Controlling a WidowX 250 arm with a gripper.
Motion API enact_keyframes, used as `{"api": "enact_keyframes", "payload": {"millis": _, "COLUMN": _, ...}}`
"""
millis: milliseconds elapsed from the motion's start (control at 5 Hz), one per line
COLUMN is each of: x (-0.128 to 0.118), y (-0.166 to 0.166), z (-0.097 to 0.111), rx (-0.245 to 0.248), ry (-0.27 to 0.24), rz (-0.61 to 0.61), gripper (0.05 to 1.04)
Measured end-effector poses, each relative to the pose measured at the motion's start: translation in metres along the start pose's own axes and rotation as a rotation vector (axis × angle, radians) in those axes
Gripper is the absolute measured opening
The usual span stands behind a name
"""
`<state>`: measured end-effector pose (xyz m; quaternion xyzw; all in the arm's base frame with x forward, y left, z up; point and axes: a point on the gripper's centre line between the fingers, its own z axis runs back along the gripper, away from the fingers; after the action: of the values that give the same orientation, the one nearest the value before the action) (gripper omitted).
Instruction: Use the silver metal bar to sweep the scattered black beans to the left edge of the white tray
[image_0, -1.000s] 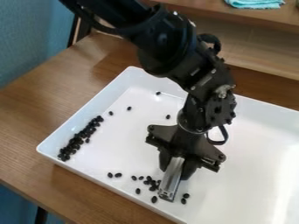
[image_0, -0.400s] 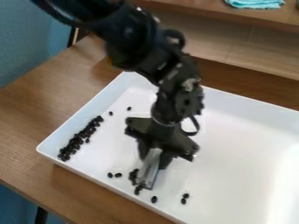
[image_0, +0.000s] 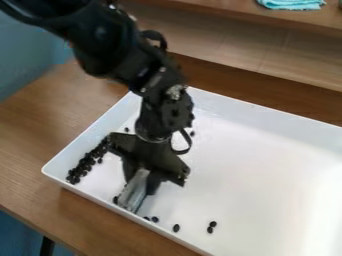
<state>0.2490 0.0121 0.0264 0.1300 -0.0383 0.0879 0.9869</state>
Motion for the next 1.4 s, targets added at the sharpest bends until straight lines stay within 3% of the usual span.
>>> {"api": "enact_keyframes", "payload": {"millis": 600, "x": 0.003, "y": 0.033, "z": -0.004, "rx": 0.057, "ry": -0.008, "rz": 0.023, "gripper": 0.396}}
{"api": "enact_keyframes", "payload": {"millis": 1000, "x": 0.006, "y": 0.054, "z": -0.001, "rx": 0.075, "ry": -0.013, "rz": -0.074, "gripper": 0.396}}
{"api": "enact_keyframes", "payload": {"millis": 1200, "x": 0.011, "y": 0.046, "z": 0.012, "rx": 0.004, "ry": 0.012, "rz": -0.045, "gripper": 0.396}}
{"api": "enact_keyframes", "payload": {"millis": 1400, "x": 0.022, "y": 0.033, "z": 0.044, "rx": -0.120, "ry": -0.008, "rz": 0.032, "gripper": 0.396}}
